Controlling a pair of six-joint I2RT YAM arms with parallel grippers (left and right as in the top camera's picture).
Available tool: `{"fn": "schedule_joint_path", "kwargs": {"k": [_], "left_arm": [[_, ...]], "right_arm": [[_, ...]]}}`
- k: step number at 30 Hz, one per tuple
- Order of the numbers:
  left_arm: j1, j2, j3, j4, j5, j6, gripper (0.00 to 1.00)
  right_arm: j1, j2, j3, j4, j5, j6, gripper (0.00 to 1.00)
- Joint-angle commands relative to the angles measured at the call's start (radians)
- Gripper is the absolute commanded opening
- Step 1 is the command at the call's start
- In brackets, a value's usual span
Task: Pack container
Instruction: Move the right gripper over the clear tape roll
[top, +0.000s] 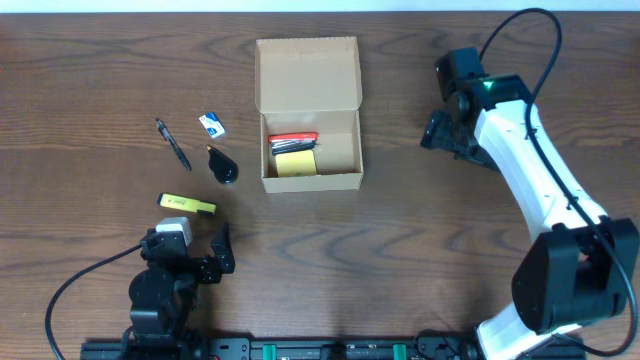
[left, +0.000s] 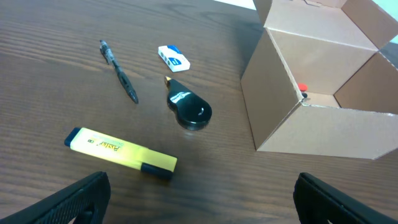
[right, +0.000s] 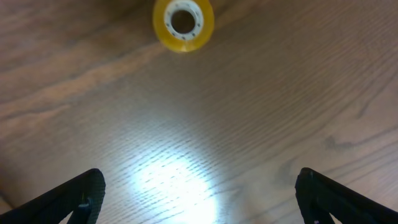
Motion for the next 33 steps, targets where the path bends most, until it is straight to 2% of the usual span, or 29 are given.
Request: {"fn": "schedule_joint_path", "kwargs": {"k": [1,10,13,21,29,33], "left_arm": [[-0.004,-0.007,-0.018,0.003,-0.014,0.004,0.95],[-0.004,-0.007,-0.018,0.003,-0.014,0.004,0.95],[-0.004,-0.007,-0.018,0.003,-0.014,0.004,0.95],[-0.004,-0.007,-0.018,0.003,-0.014,0.004,0.95],[-0.004,-0.007,-0.018,0.003,-0.014,0.004,0.95],[-0.004,-0.007,-0.018,0.003,-0.014,0.004,0.95]], "right_arm": [[-0.004,-0.003,-0.021,0.002,0.035,0.015,0.99],[-0.003,-0.003,-0.023,-0.002,-0.088,0.018,0.99],[-0.003,-0.003,-0.023,-0.002,-0.087,0.095,0.99],[-0.005,-0.003,-0.024,-0.048,-0.014,0.09,0.99],[-0.084,-0.003,-0.026,-0.047,-0.005,-0.053,0.99],[-0.155,-0.003,-0.036,-0.032,-0.017,-0.179,0.99]]}}
